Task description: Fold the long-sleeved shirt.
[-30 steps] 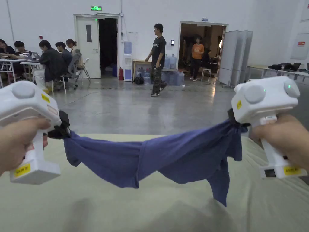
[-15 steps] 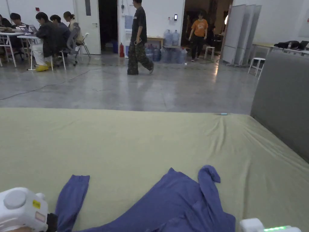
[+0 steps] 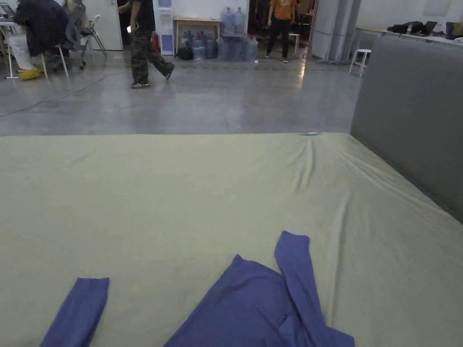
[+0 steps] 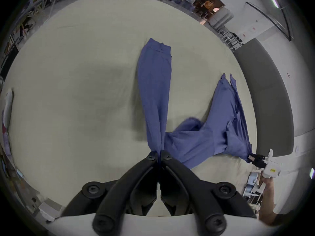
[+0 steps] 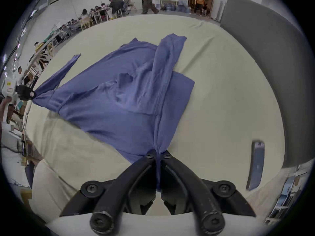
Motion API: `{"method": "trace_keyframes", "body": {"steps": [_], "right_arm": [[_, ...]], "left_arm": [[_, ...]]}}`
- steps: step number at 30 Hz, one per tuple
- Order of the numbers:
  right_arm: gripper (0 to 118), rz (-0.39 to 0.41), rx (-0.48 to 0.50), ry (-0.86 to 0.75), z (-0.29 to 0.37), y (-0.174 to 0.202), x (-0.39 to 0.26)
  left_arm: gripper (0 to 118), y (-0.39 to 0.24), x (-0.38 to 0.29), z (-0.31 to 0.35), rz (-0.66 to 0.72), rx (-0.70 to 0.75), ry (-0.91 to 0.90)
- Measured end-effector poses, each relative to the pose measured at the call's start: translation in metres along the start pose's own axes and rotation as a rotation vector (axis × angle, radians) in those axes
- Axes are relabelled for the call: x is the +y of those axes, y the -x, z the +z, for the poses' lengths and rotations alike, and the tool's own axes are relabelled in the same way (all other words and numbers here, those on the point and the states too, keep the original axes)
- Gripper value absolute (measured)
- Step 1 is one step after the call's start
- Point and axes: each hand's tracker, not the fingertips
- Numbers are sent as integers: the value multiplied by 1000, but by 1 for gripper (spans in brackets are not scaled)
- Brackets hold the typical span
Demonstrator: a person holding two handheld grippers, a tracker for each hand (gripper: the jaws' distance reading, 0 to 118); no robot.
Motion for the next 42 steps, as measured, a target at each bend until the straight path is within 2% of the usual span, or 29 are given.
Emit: {"method": "trace_keyframes", "body": {"steps": [2, 4, 8, 11, 12, 13, 14, 15, 16, 17, 18, 20, 23, 24, 25, 26, 27, 28, 30, 31, 33, 38, 42], "right_arm": [[0, -1, -13, 27, -4, 10, -16], [0, -39, -37, 84, -22, 9, -25], [0, -86, -28, 88, -38, 11, -28], [0, -85, -38, 91, -33, 15, -28], [4, -77, -39, 88, -33, 15, -29], [15, -72, -38, 88, -33, 13, -29], [31, -76, -32, 88, -31, 11, -28], [58, -89, -24, 90, -28, 7, -26], [91, -103, -26, 94, -21, 6, -23], [97, -103, -48, 98, -15, 7, -21], [97, -83, -78, 91, -6, 5, -22], [97, -45, -91, 14, 18, 9, -24], [97, -66, -58, -28, 45, 12, -35], [95, -89, -39, -37, 50, 14, -39], [82, -134, -24, -31, 50, 16, -45], [53, -157, -11, -24, 49, 16, -49], [15, -163, 9, -14, 48, 19, -55], [0, -155, 10, -21, 48, 24, -61], [0, -134, 7, 0, 41, 36, -70], [0, -119, -1, 19, 38, 41, -76], [0, -69, 48, 46, 35, 50, -80], [0, -67, 48, 23, 30, 47, -75], [0, -58, 51, 11, 32, 52, -70]], "left_arm": [[0, 7, -19, -7, -3, 17, 4], [0, 21, -35, -26, 38, 62, 59], [0, 37, -47, -56, 90, 76, 65], [0, 33, -50, -54, 98, 78, 38], [0, 31, -50, -53, 87, 86, 34], [0, 28, -50, -51, 71, 93, 31], [15, 25, -49, -48, 61, 95, 29], [51, 20, -50, -41, 51, 99, 23], [106, 15, -50, -31, 31, 117, 0], [117, 9, -49, -21, 11, 155, -43], [113, 4, -50, -12, -10, 156, -96], [114, -2, -56, 13, -46, 113, -185], [114, -14, -71, 28, -48, 78, -230], [111, -17, -78, 30, -60, 77, -232], [88, -21, -88, 28, -72, 84, -220], [46, -23, -95, 25, -100, 108, -185], [0, -25, -105, 20, -133, 138, -158], [0, -29, -115, 16, -177, 164, -134], [0, -34, -132, 2, -210, 220, -71], [0, -30, -136, -5, -209, 194, -39], [0, -33, -136, -9, -217, 119, -6], [0, -45, -102, -7, -263, 166, -104], [0, -80, -67, -17, -322, 110, -104]]}}
